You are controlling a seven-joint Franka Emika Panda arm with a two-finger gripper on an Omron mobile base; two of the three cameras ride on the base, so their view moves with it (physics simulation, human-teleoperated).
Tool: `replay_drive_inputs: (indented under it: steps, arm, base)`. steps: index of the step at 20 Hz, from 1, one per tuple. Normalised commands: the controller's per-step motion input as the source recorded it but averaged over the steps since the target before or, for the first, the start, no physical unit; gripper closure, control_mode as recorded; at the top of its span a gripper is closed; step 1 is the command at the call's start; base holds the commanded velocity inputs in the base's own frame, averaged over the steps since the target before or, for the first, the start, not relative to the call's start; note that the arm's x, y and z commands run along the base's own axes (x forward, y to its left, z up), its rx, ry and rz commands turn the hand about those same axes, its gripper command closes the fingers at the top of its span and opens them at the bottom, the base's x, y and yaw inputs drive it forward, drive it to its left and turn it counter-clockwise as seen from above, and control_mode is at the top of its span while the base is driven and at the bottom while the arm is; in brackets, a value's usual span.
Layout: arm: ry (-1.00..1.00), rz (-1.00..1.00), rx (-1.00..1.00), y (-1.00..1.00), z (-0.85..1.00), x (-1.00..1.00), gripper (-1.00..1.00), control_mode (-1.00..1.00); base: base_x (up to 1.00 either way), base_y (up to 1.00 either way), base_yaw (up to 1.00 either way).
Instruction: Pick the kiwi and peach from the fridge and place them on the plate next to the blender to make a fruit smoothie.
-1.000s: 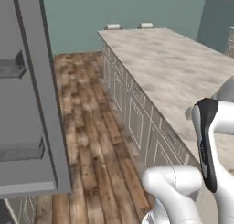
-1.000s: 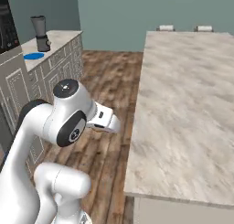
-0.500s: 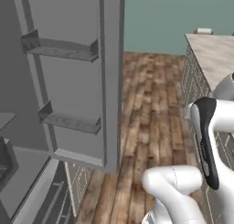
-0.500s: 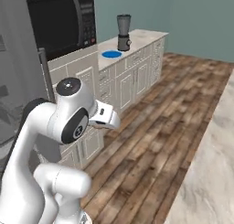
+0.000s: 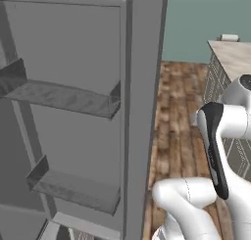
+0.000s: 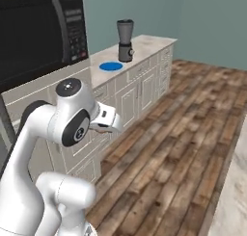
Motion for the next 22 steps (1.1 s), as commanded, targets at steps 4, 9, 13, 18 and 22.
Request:
replay_drive_inputs:
  steps: [4, 9, 13, 18, 22]
  arm:
    - [0.00, 0.00, 0.00, 0.00, 0.00, 0.00, 1.00, 1.00]
    - [0.00, 0.00, 0.00, 0.00, 0.00, 0.00, 1.00, 1.00]
    - [0.00, 0.00, 0.00, 0.00, 0.00, 0.00, 1.00, 1.00]
    - [0.00, 0.00, 0.00, 0.00, 0.00, 0.00, 1.00, 1.00]
    - [0.00, 0.00, 0.00, 0.00, 0.00, 0.00, 1.00, 1.00]
  base:
    - [1.00, -0.30, 0.00]
    - [1.00, 0.00, 0.00]
    - [1.00, -0.01, 0.00]
    - [1.00, 0.00, 0.03]
    - [1.00, 0.00, 0.04]
